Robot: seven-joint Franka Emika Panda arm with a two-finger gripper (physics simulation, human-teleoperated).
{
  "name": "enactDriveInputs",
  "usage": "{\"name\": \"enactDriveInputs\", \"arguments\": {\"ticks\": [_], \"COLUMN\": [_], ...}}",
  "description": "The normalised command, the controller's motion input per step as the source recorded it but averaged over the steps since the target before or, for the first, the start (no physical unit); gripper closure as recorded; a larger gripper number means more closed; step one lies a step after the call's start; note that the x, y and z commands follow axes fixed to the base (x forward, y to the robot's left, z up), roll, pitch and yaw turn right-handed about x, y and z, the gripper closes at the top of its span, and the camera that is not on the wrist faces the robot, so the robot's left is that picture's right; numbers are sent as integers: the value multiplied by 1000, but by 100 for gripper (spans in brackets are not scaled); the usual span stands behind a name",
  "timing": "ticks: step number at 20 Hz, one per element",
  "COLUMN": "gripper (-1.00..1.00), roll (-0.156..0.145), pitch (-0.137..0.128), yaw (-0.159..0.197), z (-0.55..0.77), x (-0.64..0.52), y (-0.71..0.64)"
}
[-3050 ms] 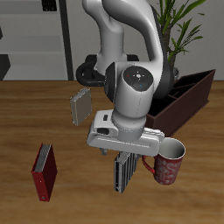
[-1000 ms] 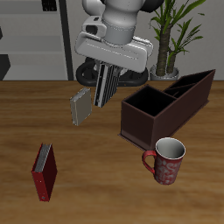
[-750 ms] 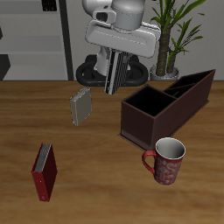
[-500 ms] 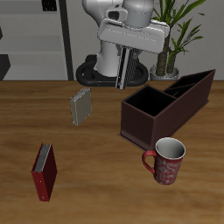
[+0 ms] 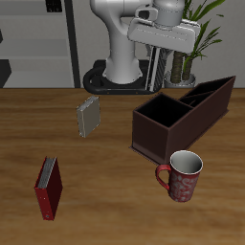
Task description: Place the striped book into the left desk caddy's left compartment
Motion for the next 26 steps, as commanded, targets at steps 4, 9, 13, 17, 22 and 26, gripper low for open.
{"name": "enactDriveInputs", "arguments": {"ticks": [4,9,13,17,22,26], "gripper": [100,100,100,100,100,100], "roll": [53,63,88,78,8,23], "pitch": [-46,-13,-3,-37,-1,26], "yaw": [-8,-2,14,0,-21,-24], "z": [37,-44,-106,-46,-48,-150], "x": [-357,-218,-198,-174,-75,-66], "y": [386,332,347,220,109,204]}}
